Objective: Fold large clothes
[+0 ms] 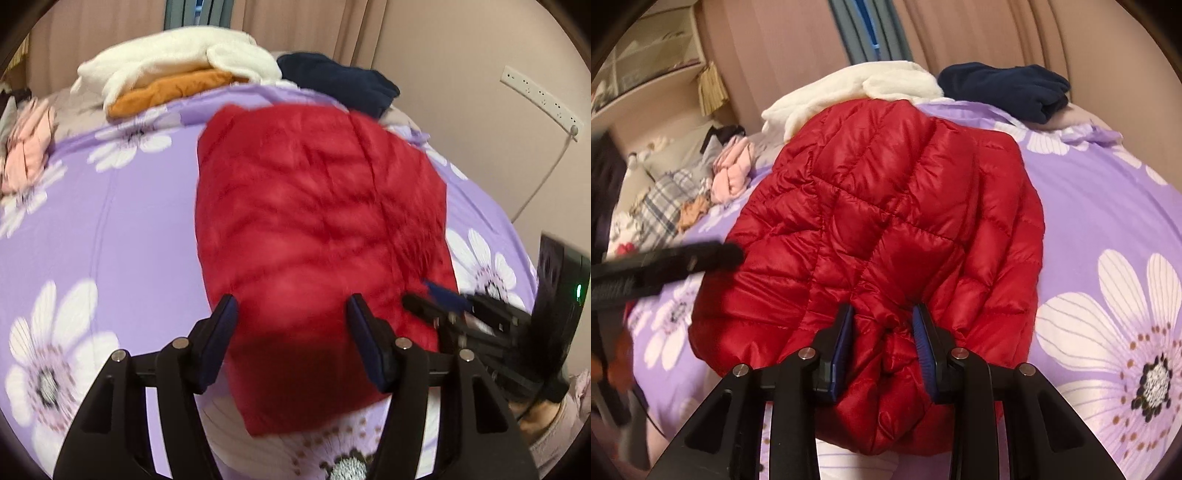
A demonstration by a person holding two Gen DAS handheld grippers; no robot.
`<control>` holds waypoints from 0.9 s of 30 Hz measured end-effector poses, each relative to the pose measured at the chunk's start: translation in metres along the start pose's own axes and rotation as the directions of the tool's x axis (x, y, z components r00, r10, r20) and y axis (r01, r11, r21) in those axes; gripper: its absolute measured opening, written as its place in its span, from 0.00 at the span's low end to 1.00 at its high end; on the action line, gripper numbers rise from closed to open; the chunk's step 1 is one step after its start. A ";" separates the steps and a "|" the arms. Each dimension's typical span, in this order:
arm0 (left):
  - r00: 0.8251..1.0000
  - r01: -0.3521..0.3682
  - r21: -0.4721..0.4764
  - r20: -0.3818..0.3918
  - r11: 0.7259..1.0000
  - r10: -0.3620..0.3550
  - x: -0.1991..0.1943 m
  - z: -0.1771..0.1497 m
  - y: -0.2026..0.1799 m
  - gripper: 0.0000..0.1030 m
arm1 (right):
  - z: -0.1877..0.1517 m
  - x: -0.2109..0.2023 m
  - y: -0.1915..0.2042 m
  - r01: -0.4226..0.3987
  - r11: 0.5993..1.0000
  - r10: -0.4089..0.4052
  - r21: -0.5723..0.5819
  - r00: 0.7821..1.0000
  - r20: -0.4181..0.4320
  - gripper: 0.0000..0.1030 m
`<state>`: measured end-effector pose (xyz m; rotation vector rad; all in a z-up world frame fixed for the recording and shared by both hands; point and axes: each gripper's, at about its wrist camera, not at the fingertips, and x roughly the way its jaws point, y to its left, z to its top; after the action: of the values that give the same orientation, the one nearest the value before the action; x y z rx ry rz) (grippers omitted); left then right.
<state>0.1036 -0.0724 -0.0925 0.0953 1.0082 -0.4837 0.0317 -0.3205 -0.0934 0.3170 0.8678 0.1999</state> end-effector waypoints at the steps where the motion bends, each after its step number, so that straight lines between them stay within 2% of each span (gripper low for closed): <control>1: 1.000 -0.012 0.008 -0.014 1.000 0.012 0.005 -0.005 -0.001 0.60 | 0.000 0.000 0.000 0.000 1.000 0.000 0.006 1.000 0.000 0.31; 3: 0.999 -0.027 0.024 -0.035 0.999 0.028 0.013 -0.010 -0.001 0.61 | 0.001 0.000 0.000 -0.001 1.000 0.001 0.014 1.000 0.000 0.32; 6: 0.999 -0.004 -0.006 -0.046 1.000 0.004 0.016 -0.009 0.006 0.61 | 0.003 -0.005 0.001 0.005 1.000 -0.005 0.015 1.000 -0.011 0.33; 8: 0.999 0.005 -0.018 -0.047 1.000 -0.006 0.015 -0.008 0.010 0.61 | 0.005 -0.013 0.001 0.018 1.000 -0.018 0.012 1.000 -0.019 0.39; 10: 0.999 0.012 -0.030 -0.046 0.999 -0.014 0.015 -0.009 0.012 0.61 | 0.010 -0.024 -0.001 0.002 1.000 -0.001 0.013 1.000 -0.011 0.40; 15: 0.999 0.027 -0.050 -0.043 0.998 -0.029 0.016 -0.009 0.016 0.62 | 0.028 -0.052 -0.005 -0.007 1.000 0.006 0.018 0.996 0.094 0.40; 18: 0.999 0.023 -0.041 -0.040 0.999 -0.025 0.016 -0.011 0.013 0.62 | 0.050 -0.058 -0.005 -0.035 0.999 0.028 0.037 0.986 0.167 0.40; 22: 0.999 0.022 -0.032 -0.038 0.999 -0.023 0.015 -0.013 0.012 0.62 | 0.081 -0.033 0.011 0.017 0.999 -0.011 -0.033 0.985 0.174 0.40; 27: 0.999 0.025 -0.020 -0.036 0.999 -0.025 0.016 -0.015 0.010 0.62 | 0.098 0.023 0.010 0.054 0.997 -0.050 -0.049 0.996 0.080 0.40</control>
<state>0.1034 -0.0647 -0.1156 0.0743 1.0502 -0.4963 0.1220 -0.3232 -0.0469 0.2527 0.7912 0.1601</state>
